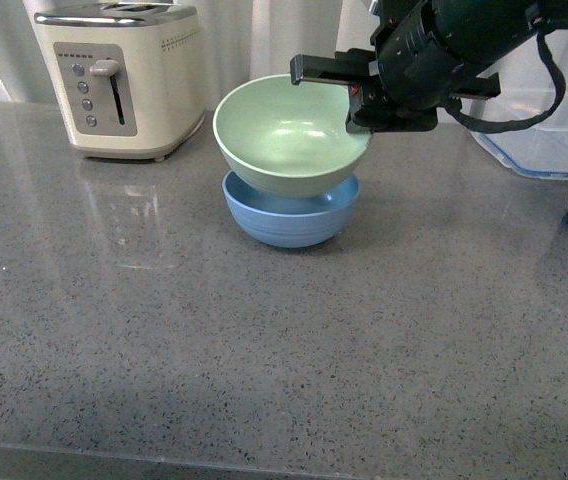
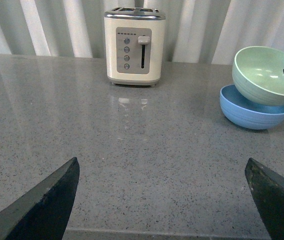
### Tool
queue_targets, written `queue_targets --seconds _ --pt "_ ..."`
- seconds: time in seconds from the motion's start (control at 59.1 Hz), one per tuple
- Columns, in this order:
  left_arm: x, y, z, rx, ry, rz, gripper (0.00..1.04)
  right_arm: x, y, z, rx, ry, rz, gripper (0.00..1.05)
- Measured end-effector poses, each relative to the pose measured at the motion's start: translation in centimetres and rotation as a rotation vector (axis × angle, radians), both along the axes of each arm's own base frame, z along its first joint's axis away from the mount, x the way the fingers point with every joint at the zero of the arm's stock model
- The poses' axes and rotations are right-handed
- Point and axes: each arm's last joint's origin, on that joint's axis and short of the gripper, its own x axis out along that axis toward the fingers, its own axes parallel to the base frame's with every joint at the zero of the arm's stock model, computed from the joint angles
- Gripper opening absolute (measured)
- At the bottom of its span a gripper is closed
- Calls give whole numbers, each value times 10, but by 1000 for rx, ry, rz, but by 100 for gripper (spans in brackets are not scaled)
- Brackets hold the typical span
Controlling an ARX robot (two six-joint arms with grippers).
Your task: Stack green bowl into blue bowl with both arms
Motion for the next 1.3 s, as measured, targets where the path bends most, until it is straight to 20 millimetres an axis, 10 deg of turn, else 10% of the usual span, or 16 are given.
queue_targets --seconds 0.406,0.643,0.879,1.032,1.302 --pt "0 0 0 0 0 0 98 21 1 -32 -37 22 -58 5" --pt "0 0 0 0 0 0 98 10 -4 -7 61 -67 -24 55" --pt "0 0 0 0 0 0 98 -75 -62 67 337 -608 21 95" --pt "0 0 0 0 0 1 98 -142 -104 57 60 -698 -348 70" --pt "0 0 0 0 0 2 98 -196 -128 -9 -42 -635 -321 19"
